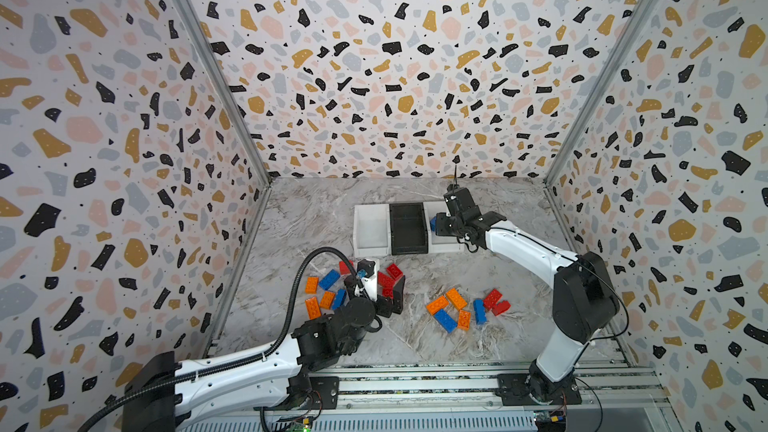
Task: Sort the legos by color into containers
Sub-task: 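Move the blue brick with the right gripper into the same white bin, then grasp a tall blue brick among the orange bricks with the right gripper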
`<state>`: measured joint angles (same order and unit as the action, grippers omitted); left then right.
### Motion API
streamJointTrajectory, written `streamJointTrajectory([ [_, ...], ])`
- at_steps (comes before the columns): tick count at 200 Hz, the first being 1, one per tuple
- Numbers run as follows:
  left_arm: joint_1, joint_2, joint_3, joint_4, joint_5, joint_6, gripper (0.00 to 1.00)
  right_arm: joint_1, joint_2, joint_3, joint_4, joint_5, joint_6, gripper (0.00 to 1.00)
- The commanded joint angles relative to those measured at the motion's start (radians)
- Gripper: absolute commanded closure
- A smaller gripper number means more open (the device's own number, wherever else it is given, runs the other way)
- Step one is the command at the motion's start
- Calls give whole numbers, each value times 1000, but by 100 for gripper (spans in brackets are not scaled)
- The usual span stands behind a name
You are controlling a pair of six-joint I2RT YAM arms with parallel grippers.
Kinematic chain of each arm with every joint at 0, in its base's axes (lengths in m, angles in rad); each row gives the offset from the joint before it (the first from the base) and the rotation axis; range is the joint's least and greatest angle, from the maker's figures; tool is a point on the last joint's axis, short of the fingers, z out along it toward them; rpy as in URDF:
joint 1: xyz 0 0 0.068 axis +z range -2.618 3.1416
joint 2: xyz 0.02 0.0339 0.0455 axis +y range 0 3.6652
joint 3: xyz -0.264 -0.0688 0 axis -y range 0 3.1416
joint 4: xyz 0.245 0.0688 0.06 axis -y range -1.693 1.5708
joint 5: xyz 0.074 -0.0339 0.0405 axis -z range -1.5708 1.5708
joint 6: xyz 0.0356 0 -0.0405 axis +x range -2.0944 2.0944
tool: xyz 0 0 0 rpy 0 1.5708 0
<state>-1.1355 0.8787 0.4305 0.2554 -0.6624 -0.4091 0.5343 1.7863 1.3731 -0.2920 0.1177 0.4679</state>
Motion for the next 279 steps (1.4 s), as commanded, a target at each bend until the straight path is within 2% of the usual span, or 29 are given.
streamJointTrajectory([
  [1,-4,28,39,32,36,-7,0,-34,76,63,-3,-40,-42,65],
  [21,-4,54,63,26,44,-7,0,-60,140,128,-11,-86,-75,55],
  [37,-5,70,78,24,56,1,0,-65,156,173,-41,-90,-104,41],
  [52,-4,84,83,29,66,8,0,-64,121,169,-53,-81,-122,37],
  [76,-5,107,86,51,83,16,0,-63,1,75,-69,-57,-120,38],
  [106,-5,143,97,83,134,22,0,-59,-218,-165,-108,-25,-77,44],
  [139,-5,192,104,134,196,30,0,1,-486,-472,-151,-24,51,46],
  [175,-4,232,90,203,245,39,0,132,-684,-668,-242,20,244,46],
  [217,-5,246,91,232,269,42,0,180,-752,-761,-299,44,353,46],
  [246,-5,229,75,234,264,34,0,182,-753,-789,-305,59,357,46],
  [279,-4,197,51,225,244,23,0,182,-714,-817,-277,53,351,53],
])
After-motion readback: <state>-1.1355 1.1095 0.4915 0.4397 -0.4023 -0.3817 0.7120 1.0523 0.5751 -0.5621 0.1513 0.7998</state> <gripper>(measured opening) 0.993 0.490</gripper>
